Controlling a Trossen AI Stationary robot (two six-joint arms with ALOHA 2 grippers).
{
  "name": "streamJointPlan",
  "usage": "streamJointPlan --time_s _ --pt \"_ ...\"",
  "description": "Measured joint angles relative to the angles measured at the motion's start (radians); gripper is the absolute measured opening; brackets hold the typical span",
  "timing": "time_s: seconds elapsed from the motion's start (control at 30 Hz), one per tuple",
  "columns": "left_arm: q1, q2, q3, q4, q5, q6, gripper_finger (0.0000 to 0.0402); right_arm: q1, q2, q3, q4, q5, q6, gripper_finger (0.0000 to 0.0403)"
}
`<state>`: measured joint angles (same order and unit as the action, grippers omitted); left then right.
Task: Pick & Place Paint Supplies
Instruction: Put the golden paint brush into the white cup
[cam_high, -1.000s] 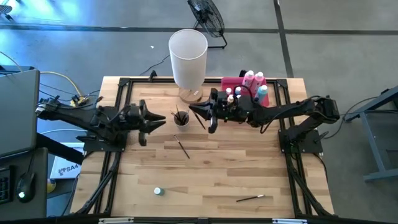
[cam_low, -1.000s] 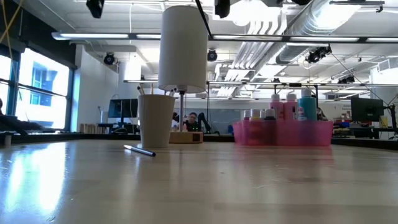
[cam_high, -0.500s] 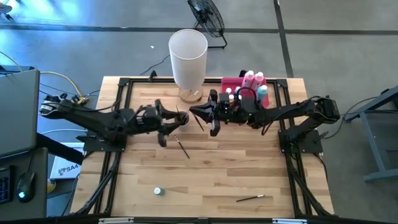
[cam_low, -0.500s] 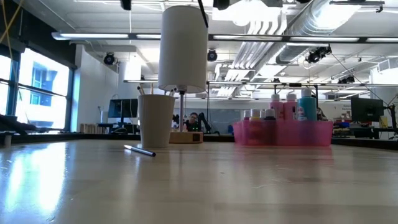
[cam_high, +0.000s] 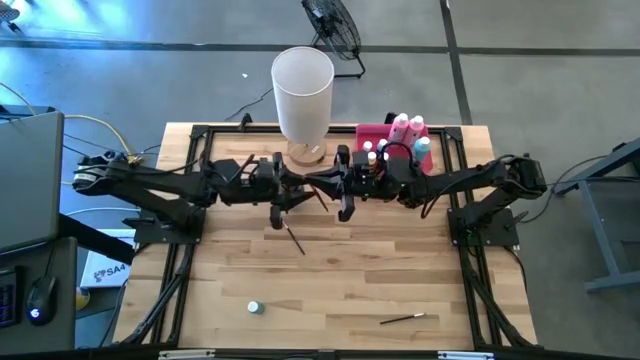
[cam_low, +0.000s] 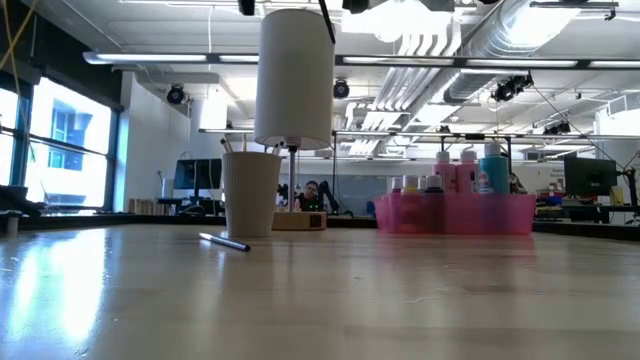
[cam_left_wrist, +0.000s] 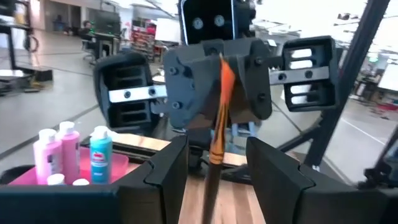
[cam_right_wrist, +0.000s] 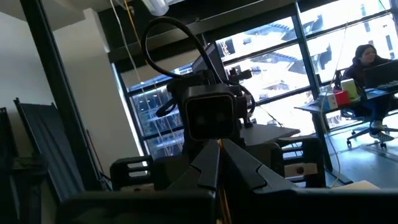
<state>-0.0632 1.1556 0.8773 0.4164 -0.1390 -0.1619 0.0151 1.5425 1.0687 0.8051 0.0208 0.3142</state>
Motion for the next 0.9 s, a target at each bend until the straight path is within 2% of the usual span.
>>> streamJointPlan --time_s 0.47,0.57,0.8,0.9 --pt "0.007 0.04 0.009 0.001 -0.007 0.0 0.0154 -0.003 0.0 0.0 -0.001 0.004 -0.008 0.0003" --pt "0.007 0.041 0.009 0.007 -0.009 0.0 0.0133 -0.003 0.0 0.0 -0.001 0.004 -0.023 0.0003" --pt "0.007 0.04 0.009 0.008 -0.009 0.0 0.0051 -0.003 0.0 0.0 -0.002 0.008 -0.028 0.0003" --pt "0.006 0.04 0.009 0.015 -0.01 0.0 0.0028 -0.003 0.0 0.0 -0.001 0.008 -0.028 0.0003"
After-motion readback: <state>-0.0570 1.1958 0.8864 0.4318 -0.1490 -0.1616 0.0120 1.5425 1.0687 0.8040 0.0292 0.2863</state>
